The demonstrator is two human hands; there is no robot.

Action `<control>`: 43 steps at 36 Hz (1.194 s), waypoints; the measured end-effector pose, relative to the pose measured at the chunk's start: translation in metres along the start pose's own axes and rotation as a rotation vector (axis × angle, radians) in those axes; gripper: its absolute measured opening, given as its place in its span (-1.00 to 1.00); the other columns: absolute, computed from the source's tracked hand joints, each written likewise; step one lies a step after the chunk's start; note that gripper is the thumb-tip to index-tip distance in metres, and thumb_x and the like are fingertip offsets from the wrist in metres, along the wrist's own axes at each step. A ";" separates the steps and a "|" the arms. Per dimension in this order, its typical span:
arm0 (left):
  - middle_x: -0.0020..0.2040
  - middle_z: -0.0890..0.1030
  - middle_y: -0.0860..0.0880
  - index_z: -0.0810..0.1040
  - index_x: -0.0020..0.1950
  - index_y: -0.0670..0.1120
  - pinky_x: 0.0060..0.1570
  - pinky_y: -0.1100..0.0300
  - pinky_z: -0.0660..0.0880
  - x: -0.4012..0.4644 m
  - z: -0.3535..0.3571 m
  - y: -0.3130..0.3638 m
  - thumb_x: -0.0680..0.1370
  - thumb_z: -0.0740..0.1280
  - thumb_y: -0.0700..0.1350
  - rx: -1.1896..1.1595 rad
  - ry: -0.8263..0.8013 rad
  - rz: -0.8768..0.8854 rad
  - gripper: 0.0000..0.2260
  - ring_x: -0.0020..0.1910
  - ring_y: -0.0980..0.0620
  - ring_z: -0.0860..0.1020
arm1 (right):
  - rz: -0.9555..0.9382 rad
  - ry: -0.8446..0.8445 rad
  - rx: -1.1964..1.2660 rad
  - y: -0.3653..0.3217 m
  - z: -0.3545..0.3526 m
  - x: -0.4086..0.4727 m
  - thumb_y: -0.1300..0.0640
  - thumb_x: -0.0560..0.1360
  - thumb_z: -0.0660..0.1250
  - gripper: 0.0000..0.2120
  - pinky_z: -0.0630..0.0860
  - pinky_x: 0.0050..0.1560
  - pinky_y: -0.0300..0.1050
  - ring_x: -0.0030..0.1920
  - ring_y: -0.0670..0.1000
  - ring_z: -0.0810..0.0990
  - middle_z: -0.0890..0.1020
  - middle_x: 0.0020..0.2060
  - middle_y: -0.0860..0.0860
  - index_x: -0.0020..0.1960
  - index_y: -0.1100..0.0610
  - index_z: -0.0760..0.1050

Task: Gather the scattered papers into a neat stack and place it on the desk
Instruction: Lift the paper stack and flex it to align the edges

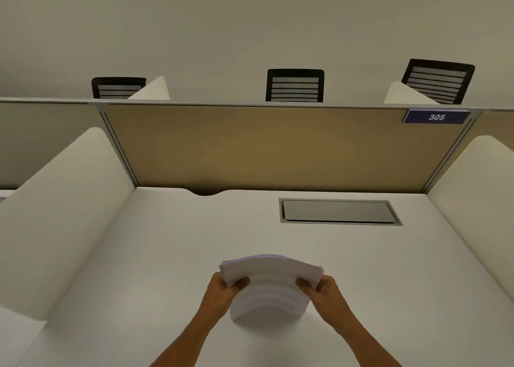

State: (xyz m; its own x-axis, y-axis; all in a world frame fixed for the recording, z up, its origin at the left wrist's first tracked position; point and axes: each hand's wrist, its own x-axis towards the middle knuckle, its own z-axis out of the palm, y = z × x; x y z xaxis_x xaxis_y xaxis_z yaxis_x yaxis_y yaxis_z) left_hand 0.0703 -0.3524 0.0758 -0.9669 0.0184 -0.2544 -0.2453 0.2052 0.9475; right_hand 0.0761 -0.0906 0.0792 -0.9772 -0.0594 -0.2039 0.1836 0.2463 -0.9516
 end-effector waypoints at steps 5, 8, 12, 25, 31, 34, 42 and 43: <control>-0.11 0.75 -0.01 0.71 0.01 0.07 -0.14 0.21 0.62 0.003 0.001 0.000 0.53 0.42 -0.14 0.037 0.053 0.028 -0.86 -0.10 0.04 0.70 | -0.021 0.016 -0.111 0.006 -0.006 0.009 0.11 0.59 0.36 -0.85 0.52 -0.17 -0.16 -0.25 -0.04 0.60 0.71 -0.19 0.09 -0.12 0.04 0.66; -0.11 0.75 0.00 0.70 0.03 0.04 -0.20 0.29 0.60 0.004 0.000 -0.002 0.53 0.43 -0.14 0.031 0.057 0.019 -0.87 -0.10 0.03 0.70 | 0.006 0.000 -0.116 0.009 -0.006 0.009 0.07 0.58 0.37 -0.85 0.54 -0.18 -0.23 -0.22 -0.06 0.66 0.73 -0.20 0.01 -0.12 0.02 0.68; -0.12 0.75 -0.02 0.70 -0.01 0.04 -0.18 0.24 0.62 0.004 0.002 -0.006 0.51 0.45 -0.13 0.016 0.018 -0.024 -0.90 -0.11 0.01 0.71 | 0.042 -0.006 -0.063 0.012 -0.001 0.005 0.07 0.57 0.39 -0.85 0.58 -0.20 -0.29 -0.15 -0.08 0.72 0.76 -0.17 -0.05 -0.13 -0.03 0.71; -0.09 0.75 0.01 0.70 0.01 0.05 -0.12 0.20 0.64 0.002 -0.001 -0.017 0.49 0.47 -0.14 -0.022 0.016 -0.047 -0.86 -0.09 0.02 0.70 | 0.059 -0.046 -0.054 0.011 0.002 0.004 0.12 0.57 0.39 -0.87 0.58 -0.17 -0.28 -0.12 -0.08 0.72 0.76 -0.15 -0.04 -0.07 -0.01 0.71; -0.07 0.75 0.01 0.71 0.02 0.06 -0.05 0.16 0.64 -0.002 0.001 -0.020 0.42 0.49 -0.05 -0.034 -0.003 -0.039 -0.82 -0.05 0.01 0.70 | 0.073 -0.042 -0.044 0.017 0.007 0.001 0.15 0.59 0.36 -0.85 0.58 -0.14 -0.31 -0.07 -0.11 0.71 0.76 -0.11 -0.09 0.01 -0.05 0.68; -0.05 0.75 0.05 0.71 0.02 0.12 -0.02 0.16 0.64 -0.002 -0.001 -0.022 0.48 0.48 -0.11 -0.032 0.000 -0.022 -0.83 -0.05 0.06 0.70 | 0.043 -0.028 -0.033 0.014 0.005 0.001 0.19 0.59 0.35 -0.77 0.58 -0.11 -0.35 -0.05 -0.17 0.70 0.75 -0.08 -0.15 0.07 -0.13 0.65; -0.05 0.74 0.12 0.66 -0.02 0.31 -0.04 0.20 0.62 -0.008 0.004 -0.026 0.51 0.43 -0.11 0.009 -0.011 -0.045 -0.73 -0.06 0.15 0.69 | 0.072 -0.068 -0.065 0.028 0.014 -0.004 0.15 0.62 0.30 -0.75 0.58 -0.12 -0.36 -0.06 -0.18 0.70 0.74 -0.10 -0.19 0.00 -0.19 0.63; -0.05 0.74 0.13 0.65 -0.01 0.31 -0.07 0.24 0.61 -0.008 0.004 -0.026 0.51 0.43 -0.11 0.006 -0.007 -0.044 -0.73 -0.06 0.16 0.69 | 0.073 -0.054 -0.058 0.028 0.014 -0.004 0.15 0.62 0.30 -0.75 0.58 -0.12 -0.37 -0.07 -0.18 0.70 0.75 -0.10 -0.19 -0.01 -0.18 0.64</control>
State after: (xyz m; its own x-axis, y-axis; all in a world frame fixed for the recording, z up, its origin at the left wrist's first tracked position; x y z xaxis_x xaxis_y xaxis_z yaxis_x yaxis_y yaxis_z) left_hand 0.0848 -0.3542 0.0525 -0.9548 0.0158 -0.2967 -0.2868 0.2117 0.9343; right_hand 0.0865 -0.0967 0.0497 -0.9538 -0.0913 -0.2862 0.2465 0.3070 -0.9192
